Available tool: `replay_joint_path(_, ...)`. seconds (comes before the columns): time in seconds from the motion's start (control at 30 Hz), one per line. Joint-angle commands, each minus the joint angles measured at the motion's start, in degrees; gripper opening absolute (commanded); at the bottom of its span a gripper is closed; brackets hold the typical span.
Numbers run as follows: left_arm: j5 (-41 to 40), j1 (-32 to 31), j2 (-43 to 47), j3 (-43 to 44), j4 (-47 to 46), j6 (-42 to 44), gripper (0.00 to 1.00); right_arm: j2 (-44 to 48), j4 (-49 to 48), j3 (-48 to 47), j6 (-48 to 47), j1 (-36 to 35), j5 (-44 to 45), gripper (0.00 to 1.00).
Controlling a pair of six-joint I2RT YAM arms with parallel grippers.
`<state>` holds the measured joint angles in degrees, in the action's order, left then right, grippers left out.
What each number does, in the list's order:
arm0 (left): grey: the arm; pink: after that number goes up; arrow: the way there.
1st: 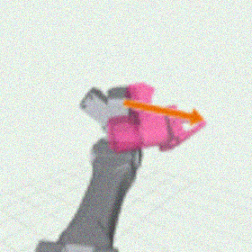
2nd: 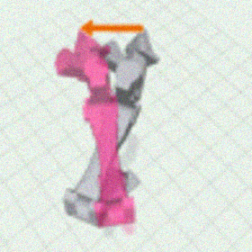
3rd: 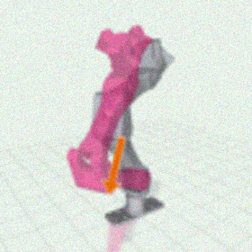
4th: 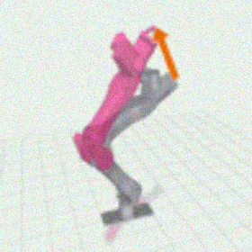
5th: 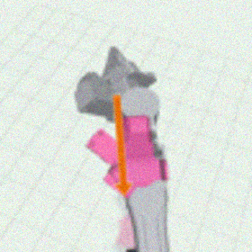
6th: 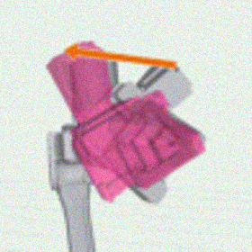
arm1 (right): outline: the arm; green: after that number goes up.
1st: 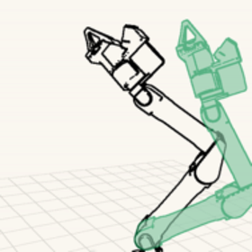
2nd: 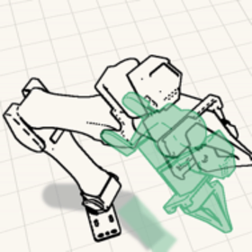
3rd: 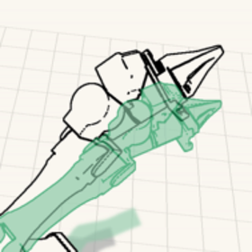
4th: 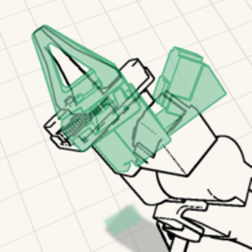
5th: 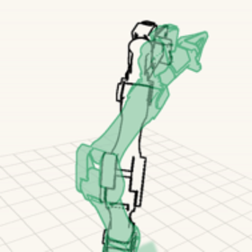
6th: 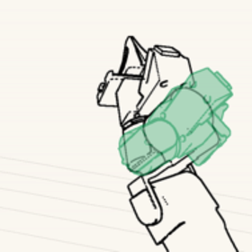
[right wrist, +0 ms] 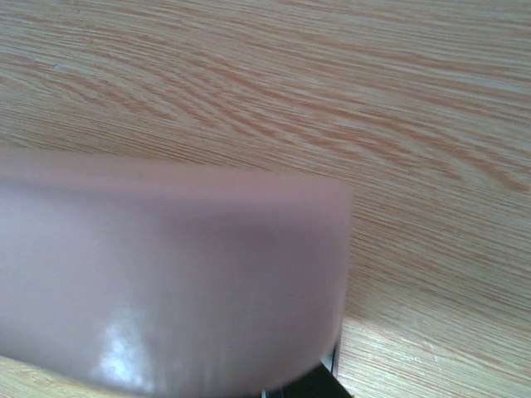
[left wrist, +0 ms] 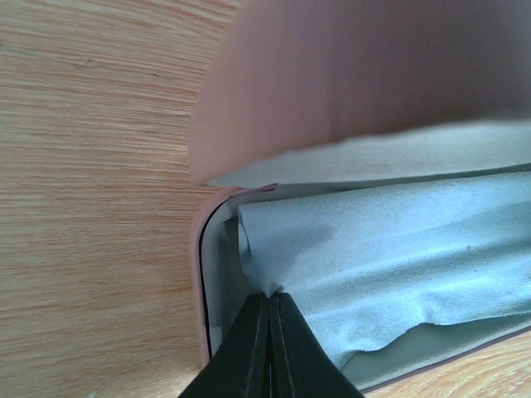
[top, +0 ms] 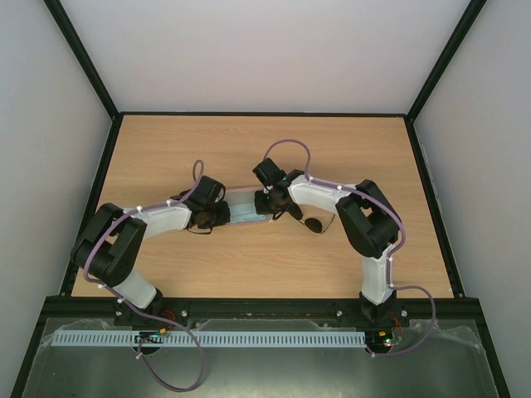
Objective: Organize the sunglasses
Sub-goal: Place the glasses cleaning cloth in the sunglasses case.
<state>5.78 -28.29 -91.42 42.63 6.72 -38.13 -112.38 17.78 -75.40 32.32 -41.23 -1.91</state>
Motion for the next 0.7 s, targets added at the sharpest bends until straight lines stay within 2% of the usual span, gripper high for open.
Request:
replay_joint_path(0.0,-0.4,0.8,-0.7,-0.2,0.4,1.0,0.02,-0.6,1.9,-0.8,-0.7,0.3,1.6,0.01)
replay_joint_path(0.2,-0.3,0.9,-0.5,-0.2,0.7,1.2,0.03,-0.6,2.7,-1.0,-0.9,0.3,2.4,0.02)
replay_joint_path(0.3,-0.3,0.9,-0.4,-0.4,0.8,1.2,0.05,-0.4,3.0,-0.9,-0.9,0.3,3.1,0.10)
replay_joint_path(0.43,-0.1,0.9,-0.1,-0.5,1.0,1.2,0.14,-0.2,3.2,-0.9,-1.1,0.3,3.3,0.21)
replay_joint_path(0.57,-0.2,1.0,0.9,-0.8,1.7,1.1,0.28,0.7,3.3,-1.1,-1.1,0.3,3.2,0.23)
replay_joint_path(0.67,0.0,1.0,1.8,-0.6,2.4,1.1,0.34,1.8,3.7,-1.4,-1.1,0.3,3.1,0.22)
